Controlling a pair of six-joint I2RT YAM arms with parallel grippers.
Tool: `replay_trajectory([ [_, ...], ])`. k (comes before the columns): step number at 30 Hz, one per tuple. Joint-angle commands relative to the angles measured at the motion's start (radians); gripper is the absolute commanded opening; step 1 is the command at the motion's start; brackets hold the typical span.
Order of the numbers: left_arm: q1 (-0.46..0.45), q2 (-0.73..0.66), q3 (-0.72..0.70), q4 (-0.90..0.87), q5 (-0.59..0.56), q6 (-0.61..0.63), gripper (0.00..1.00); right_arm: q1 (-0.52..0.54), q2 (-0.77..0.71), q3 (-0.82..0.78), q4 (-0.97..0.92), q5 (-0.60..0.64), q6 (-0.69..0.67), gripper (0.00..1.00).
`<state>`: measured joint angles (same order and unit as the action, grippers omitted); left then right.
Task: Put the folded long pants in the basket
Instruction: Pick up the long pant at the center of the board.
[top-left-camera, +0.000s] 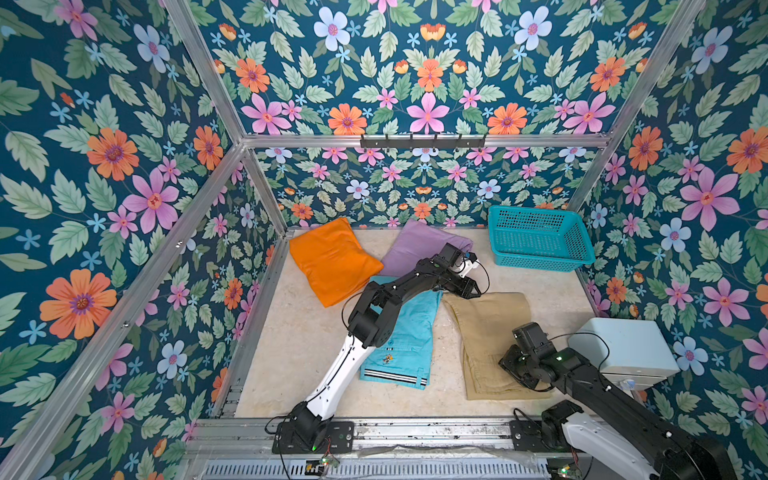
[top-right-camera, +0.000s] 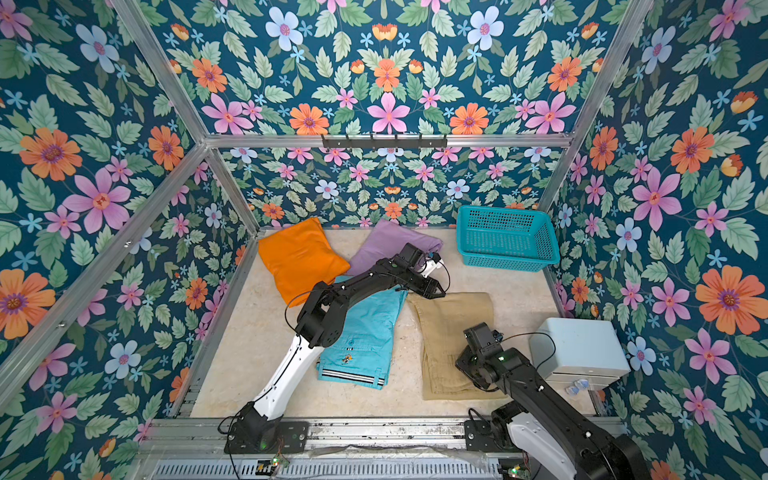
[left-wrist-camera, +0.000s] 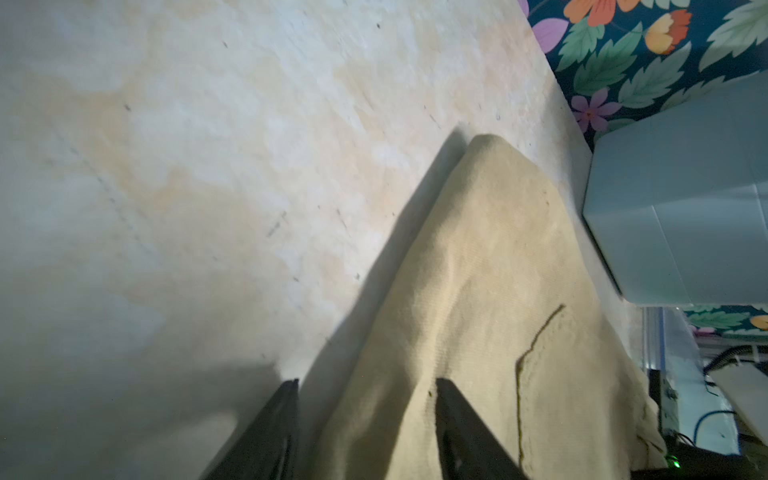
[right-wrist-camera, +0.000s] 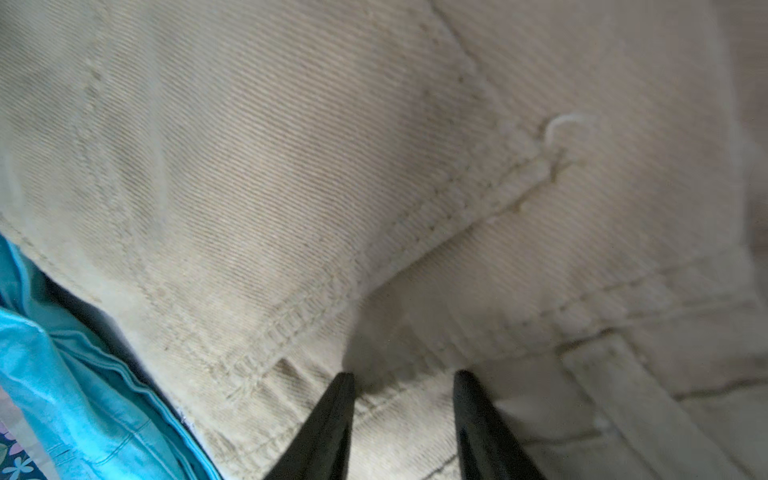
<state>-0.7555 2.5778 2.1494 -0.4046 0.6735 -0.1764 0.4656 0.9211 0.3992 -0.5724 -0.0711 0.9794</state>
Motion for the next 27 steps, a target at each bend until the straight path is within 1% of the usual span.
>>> replay_trajectory([
  [1, -0.007, 0.005, -0.018, -0.159, -0.037, 0.018, 0.41, 0.001, 0.038, -0.001, 0.030, -0.012, 0.012, 0.45],
  [2, -0.008, 0.006, -0.011, -0.166, -0.059, 0.016, 0.36, 0.001, 0.046, 0.004, 0.035, -0.013, 0.009, 0.45],
  [4, -0.008, 0.003, 0.011, -0.174, -0.115, 0.007, 0.22, 0.001, 0.050, 0.007, 0.037, -0.012, 0.007, 0.44],
  [6, -0.011, -0.010, 0.036, -0.169, -0.190, -0.002, 0.00, 0.002, 0.050, 0.010, 0.034, -0.009, 0.004, 0.45],
  [10, -0.015, -0.080, 0.061, -0.120, -0.294, -0.008, 0.00, 0.001, 0.047, 0.020, 0.026, 0.011, -0.002, 0.45],
  [13, -0.020, -0.165, 0.069, -0.075, -0.353, -0.001, 0.00, -0.002, 0.049, 0.026, 0.029, 0.015, -0.002, 0.46],
  [16, -0.017, -0.262, 0.053, -0.050, -0.484, 0.010, 0.00, -0.013, 0.054, 0.038, 0.031, 0.015, -0.006, 0.50],
  [18, -0.006, -0.326, 0.024, -0.063, -0.598, 0.002, 0.00, -0.035, 0.059, 0.058, 0.029, 0.008, -0.022, 0.55],
  [20, 0.023, -0.396, -0.059, -0.062, -0.677, -0.038, 0.00, -0.066, 0.064, 0.085, 0.021, -0.003, -0.046, 0.59],
  [22, 0.063, -0.489, -0.210, -0.032, -0.751, -0.100, 0.00, -0.100, 0.065, 0.109, 0.018, -0.013, -0.066, 0.63],
  [25, 0.148, -0.660, -0.515, 0.061, -0.787, -0.199, 0.00, -0.132, 0.081, 0.132, 0.048, -0.047, -0.084, 0.69],
  [27, 0.199, -0.742, -0.679, 0.117, -0.743, -0.242, 0.00, -0.133, 0.113, 0.138, 0.095, -0.081, -0.087, 0.71],
])
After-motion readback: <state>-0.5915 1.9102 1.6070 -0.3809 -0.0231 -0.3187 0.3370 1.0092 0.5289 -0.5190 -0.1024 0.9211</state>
